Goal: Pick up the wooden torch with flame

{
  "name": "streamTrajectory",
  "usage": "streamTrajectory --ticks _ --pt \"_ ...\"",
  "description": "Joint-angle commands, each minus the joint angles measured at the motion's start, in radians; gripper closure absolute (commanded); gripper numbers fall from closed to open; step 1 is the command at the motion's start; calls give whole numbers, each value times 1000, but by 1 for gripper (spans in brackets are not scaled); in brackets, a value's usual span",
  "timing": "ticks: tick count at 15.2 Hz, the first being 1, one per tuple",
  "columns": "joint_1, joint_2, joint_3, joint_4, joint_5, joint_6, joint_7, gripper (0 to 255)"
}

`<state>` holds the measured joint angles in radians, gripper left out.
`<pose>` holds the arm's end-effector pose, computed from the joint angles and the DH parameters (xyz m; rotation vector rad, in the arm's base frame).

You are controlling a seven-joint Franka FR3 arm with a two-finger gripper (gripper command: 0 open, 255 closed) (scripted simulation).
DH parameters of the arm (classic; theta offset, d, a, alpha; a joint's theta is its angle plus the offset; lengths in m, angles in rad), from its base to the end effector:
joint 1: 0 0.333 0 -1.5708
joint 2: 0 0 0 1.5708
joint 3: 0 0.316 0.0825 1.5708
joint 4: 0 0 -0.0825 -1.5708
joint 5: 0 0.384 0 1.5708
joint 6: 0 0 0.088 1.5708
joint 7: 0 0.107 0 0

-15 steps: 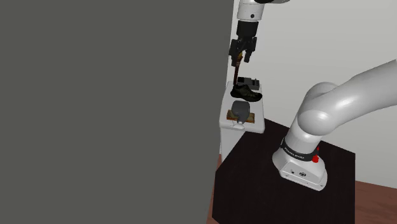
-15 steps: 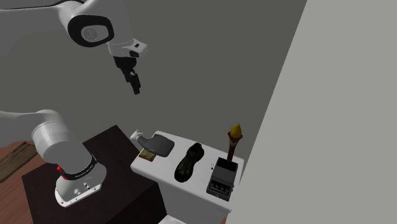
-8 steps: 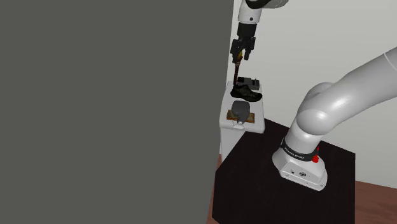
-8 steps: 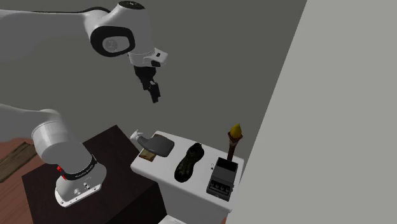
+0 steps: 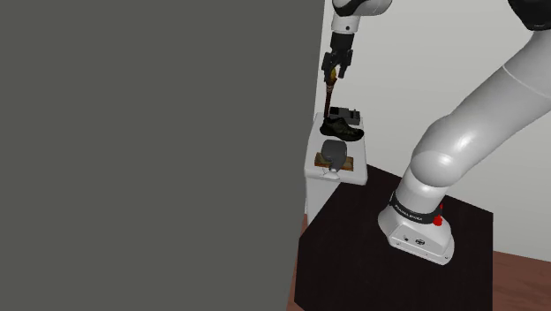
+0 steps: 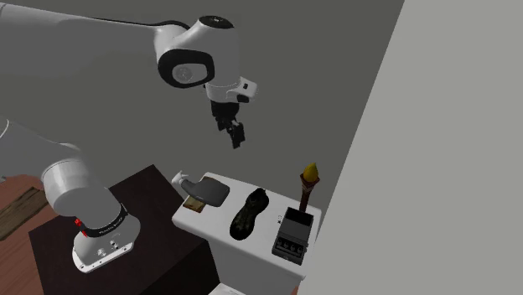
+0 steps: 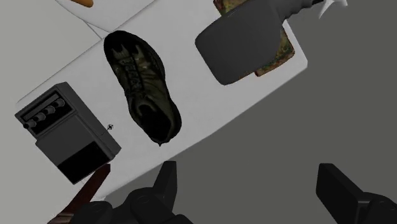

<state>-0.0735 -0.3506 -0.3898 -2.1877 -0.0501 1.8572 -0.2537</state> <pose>0.4001 -0.2205 0.5183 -3.0508 0.2653 -0.0384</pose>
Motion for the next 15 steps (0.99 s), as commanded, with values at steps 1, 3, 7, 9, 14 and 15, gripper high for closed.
streamTrajectory --ticks 1,3,7,9,14,15 --pt "-6 59 -37 36 9 24 -51 0" --pt "-10 126 -71 87 29 39 -100 0" --pt "-26 270 -133 203 91 57 -204 0" --pt "-40 348 -158 270 133 59 -257 0" --pt "-109 554 -192 464 252 36 -384 0" --pt "-128 597 -194 509 276 27 -406 0"
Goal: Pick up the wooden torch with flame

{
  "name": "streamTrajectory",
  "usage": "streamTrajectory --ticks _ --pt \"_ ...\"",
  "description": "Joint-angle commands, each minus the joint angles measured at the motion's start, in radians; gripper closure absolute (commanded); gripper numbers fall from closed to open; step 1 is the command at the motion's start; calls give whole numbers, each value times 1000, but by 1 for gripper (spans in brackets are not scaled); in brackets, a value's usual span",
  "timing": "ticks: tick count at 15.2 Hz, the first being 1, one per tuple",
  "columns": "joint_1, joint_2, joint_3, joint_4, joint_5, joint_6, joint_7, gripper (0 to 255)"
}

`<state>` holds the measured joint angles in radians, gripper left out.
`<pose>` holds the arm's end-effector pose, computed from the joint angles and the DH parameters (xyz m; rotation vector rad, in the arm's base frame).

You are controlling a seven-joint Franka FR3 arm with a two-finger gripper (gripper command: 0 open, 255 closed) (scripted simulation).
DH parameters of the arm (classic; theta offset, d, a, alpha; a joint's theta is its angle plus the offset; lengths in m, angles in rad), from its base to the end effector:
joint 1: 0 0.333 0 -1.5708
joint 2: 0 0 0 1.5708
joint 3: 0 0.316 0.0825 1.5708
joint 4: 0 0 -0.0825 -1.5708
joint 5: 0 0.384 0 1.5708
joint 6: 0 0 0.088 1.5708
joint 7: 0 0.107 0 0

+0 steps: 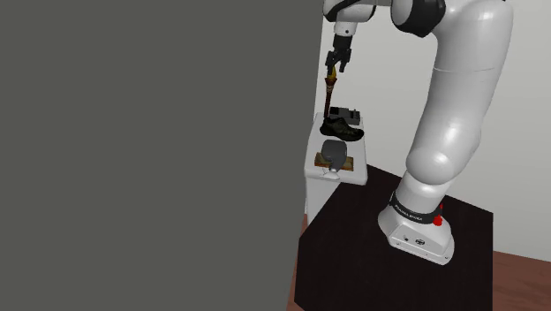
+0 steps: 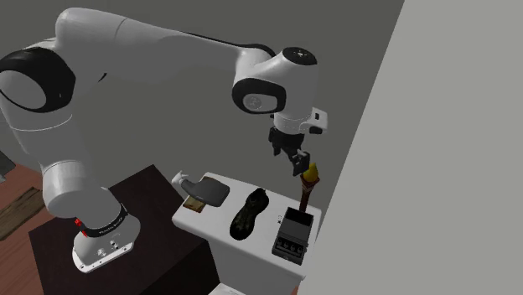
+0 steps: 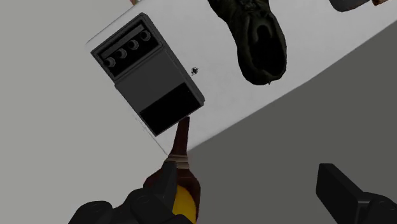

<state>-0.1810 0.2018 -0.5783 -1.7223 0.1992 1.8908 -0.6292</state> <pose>0.4699 -0.3955 0.4794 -3.0679 0.2822 -0.0805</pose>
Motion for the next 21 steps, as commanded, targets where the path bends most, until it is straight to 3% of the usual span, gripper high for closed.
streamTrajectory --ticks 1,4,13,14,21 --pt "-42 87 -6 90 50 -17 -51 0" --pt "-105 198 1 221 108 -52 -94 0" --pt "-103 217 11 144 124 40 -112 0" --pt "-100 212 10 140 121 40 -110 255" --pt "-100 212 10 140 121 39 -110 255"
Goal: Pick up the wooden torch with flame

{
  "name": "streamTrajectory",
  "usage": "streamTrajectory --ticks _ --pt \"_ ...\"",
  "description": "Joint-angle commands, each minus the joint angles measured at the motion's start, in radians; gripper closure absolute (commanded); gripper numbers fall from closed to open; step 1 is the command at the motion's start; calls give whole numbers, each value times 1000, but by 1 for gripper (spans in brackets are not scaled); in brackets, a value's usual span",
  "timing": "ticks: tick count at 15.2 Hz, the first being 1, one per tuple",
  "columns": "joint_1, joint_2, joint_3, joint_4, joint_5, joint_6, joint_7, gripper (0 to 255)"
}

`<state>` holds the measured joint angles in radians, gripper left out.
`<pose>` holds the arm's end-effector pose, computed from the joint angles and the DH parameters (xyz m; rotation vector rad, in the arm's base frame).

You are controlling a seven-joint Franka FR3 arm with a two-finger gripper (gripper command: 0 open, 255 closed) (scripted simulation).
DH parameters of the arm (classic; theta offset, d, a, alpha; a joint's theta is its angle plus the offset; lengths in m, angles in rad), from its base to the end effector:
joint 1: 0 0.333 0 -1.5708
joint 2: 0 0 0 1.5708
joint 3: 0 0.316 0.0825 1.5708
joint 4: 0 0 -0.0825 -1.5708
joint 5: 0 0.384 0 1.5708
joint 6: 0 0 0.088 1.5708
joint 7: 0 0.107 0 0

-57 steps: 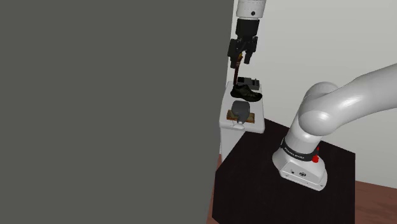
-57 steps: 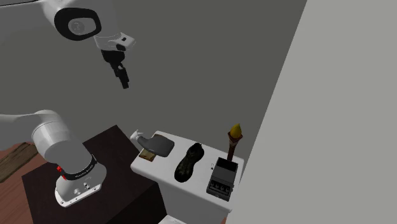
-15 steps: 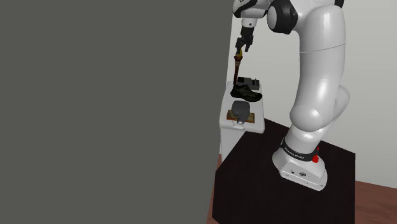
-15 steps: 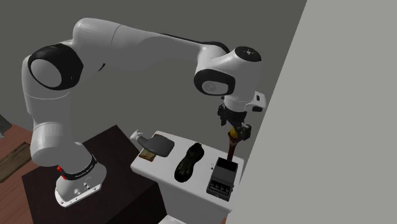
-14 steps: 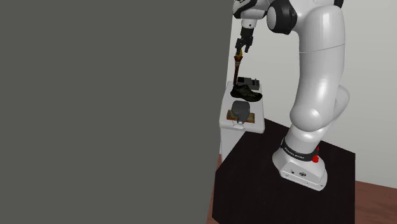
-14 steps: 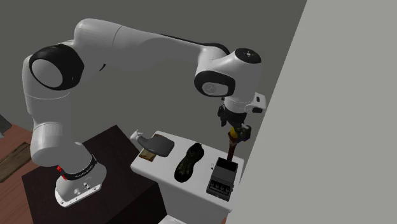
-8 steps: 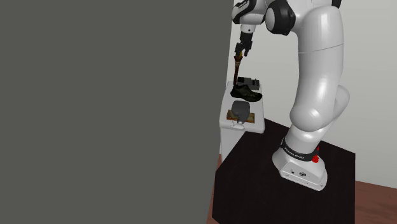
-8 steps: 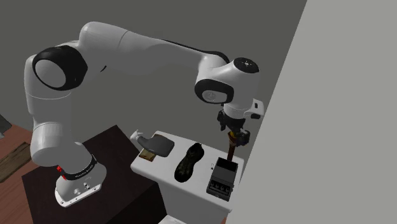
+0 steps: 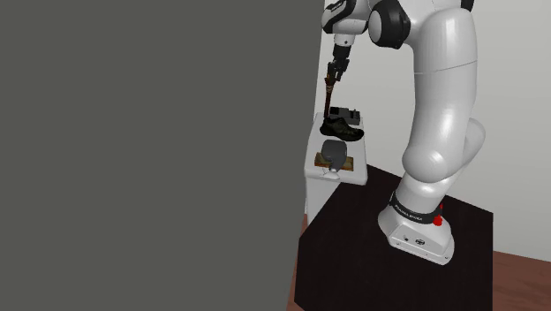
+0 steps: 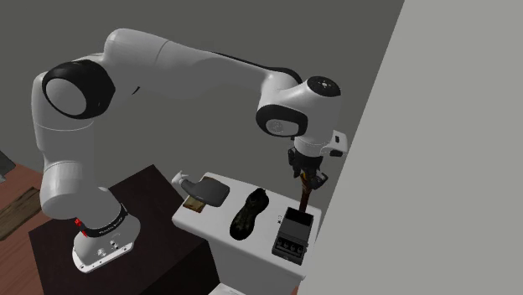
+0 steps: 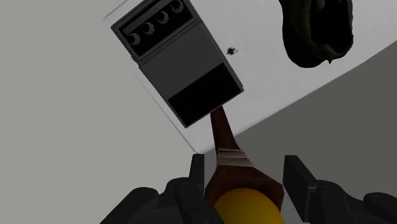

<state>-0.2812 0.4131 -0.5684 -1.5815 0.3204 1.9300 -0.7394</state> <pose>0.4891 -0.4508 0.4297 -3.0733 0.2837 -0.0964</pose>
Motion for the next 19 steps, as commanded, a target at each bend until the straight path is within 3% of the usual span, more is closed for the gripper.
streamTrajectory --ticks 1,19 --pt "0 0 0 -1 0 0 0 255" --pt "-18 -18 -12 176 -22 -189 30 255"
